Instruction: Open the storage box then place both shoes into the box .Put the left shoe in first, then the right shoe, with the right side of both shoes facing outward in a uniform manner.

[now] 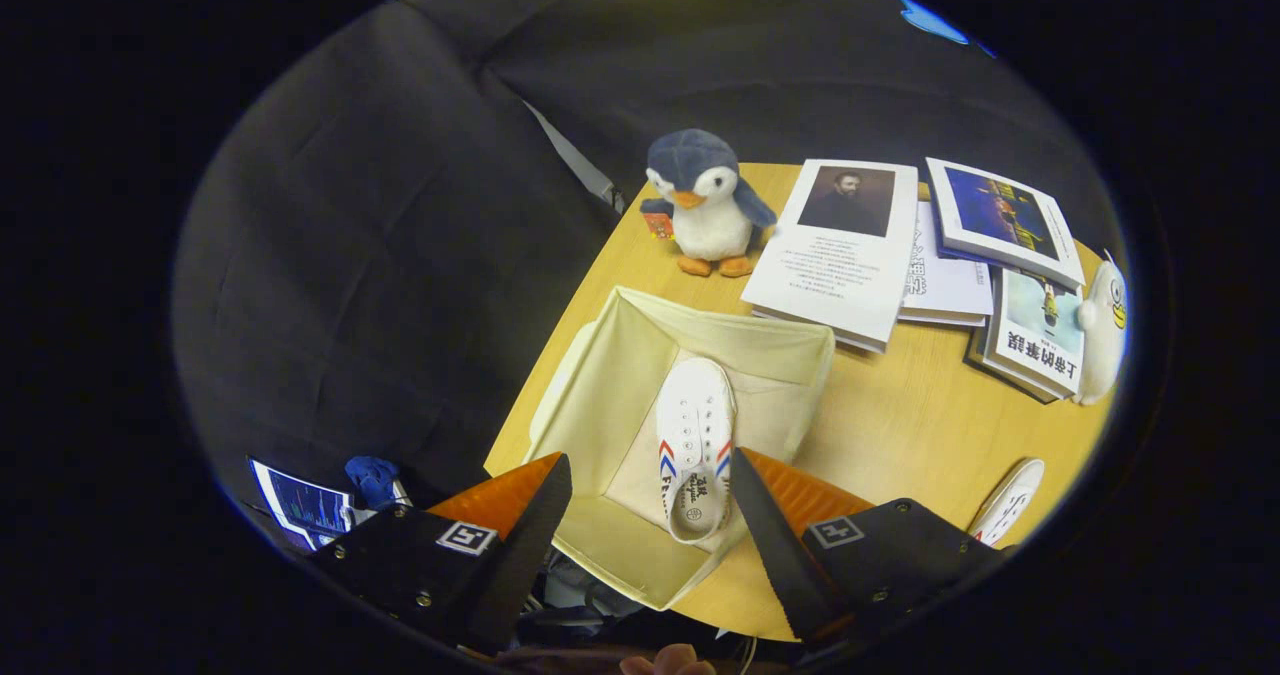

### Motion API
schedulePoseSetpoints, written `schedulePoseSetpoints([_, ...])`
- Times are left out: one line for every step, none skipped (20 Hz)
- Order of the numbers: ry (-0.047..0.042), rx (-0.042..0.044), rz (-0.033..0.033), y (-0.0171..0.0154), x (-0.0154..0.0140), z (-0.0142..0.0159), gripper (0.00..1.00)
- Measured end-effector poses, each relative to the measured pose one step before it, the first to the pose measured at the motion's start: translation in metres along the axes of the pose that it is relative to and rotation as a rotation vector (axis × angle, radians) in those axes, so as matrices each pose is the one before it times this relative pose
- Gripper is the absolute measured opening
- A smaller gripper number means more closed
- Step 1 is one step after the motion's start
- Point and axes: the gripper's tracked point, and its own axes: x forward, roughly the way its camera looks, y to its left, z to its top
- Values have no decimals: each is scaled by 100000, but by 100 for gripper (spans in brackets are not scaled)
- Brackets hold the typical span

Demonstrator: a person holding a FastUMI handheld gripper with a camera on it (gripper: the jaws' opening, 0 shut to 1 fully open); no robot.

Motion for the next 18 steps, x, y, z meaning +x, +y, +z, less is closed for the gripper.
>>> schedulePoseSetpoints([-1073,612,-263,-525,-845,79,97])
schedulePoseSetpoints([-1102,534,-575,-636,-901,106,97])
schedulePoseSetpoints([-971,512,-750,-721,-757,-21,97])
schedulePoseSetpoints([-789,628,-779,-745,-812,-39,97])
schedulePoseSetpoints([-612,975,-660,-669,-847,-149,97])
schedulePoseSetpoints([-906,1306,-399,-740,-782,-16,97])
schedulePoseSetpoints([-949,1475,-534,-825,-684,-123,97])
schedulePoseSetpoints([-712,1442,-610,-845,-754,-139,97])
schedulePoseSetpoints([-772,1471,-563,-871,-688,-221,97])
schedulePoseSetpoints([-771,1275,-680,-943,-682,-140,97])
schedulePoseSetpoints([-980,1310,-852,-881,-697,-205,97])
schedulePoseSetpoints([-715,1058,-1097,-1039,-707,-171,97])
schedulePoseSetpoints([-869,1111,-1427,-1169,-504,-268,97])
schedulePoseSetpoints([-761,1121,-1643,-1213,-580,-207,97])
schedulePoseSetpoints([-720,1182,-1228,-1155,-517,-348,97])
schedulePoseSetpoints([-436,1351,-1410,-1214,-447,-395,97])
schedulePoseSetpoints([-516,1408,-1326,-1248,-339,-378,97])
schedulePoseSetpoints([-303,1493,-1388,-1276,-397,-423,97])
